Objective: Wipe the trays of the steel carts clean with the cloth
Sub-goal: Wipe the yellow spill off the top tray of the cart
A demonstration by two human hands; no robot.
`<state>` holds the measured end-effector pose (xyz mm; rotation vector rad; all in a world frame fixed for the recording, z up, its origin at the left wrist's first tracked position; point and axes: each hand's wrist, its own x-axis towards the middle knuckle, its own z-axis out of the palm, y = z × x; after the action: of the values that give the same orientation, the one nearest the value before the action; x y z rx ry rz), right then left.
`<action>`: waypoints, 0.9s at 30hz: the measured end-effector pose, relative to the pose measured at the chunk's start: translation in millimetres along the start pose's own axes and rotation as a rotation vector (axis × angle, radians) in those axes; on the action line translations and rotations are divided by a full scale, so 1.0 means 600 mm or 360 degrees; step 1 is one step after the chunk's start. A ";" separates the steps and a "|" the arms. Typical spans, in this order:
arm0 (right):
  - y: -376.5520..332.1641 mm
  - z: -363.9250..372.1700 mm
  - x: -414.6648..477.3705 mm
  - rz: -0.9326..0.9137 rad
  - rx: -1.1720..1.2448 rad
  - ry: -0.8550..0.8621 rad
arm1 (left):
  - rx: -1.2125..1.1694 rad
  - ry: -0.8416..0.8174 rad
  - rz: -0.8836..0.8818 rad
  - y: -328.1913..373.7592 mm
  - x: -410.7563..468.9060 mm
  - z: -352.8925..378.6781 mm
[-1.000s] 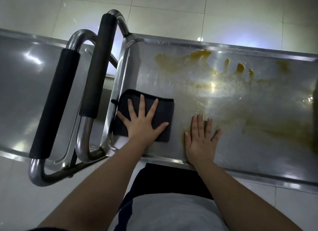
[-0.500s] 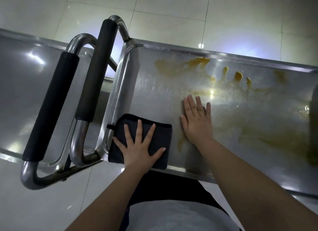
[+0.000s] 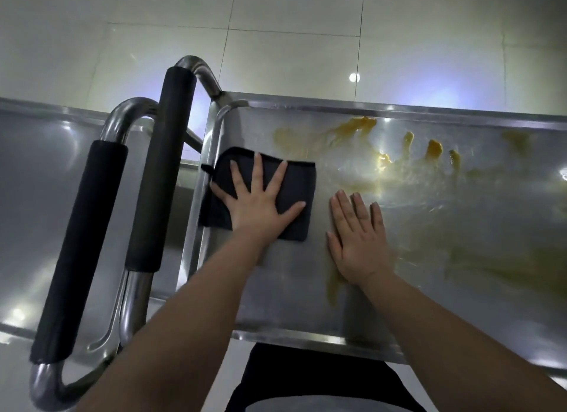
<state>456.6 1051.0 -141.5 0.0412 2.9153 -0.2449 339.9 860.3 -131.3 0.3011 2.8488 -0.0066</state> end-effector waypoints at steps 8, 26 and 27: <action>0.000 -0.007 0.005 0.0022 -0.0035 -0.0066 | -0.0084 -0.0059 -0.0033 0.030 0.168 -0.054; -0.008 -0.016 0.006 0.0027 -0.0066 -0.0092 | -0.0061 0.0103 0.0034 -0.001 -0.088 0.025; -0.009 -0.016 0.006 0.0025 -0.0069 -0.0088 | -0.0073 0.0099 0.0010 0.004 -0.053 0.014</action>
<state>450.8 1047.6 -131.9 0.0498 2.8630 -0.1777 372.5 856.1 -130.7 0.3062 2.9050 0.0706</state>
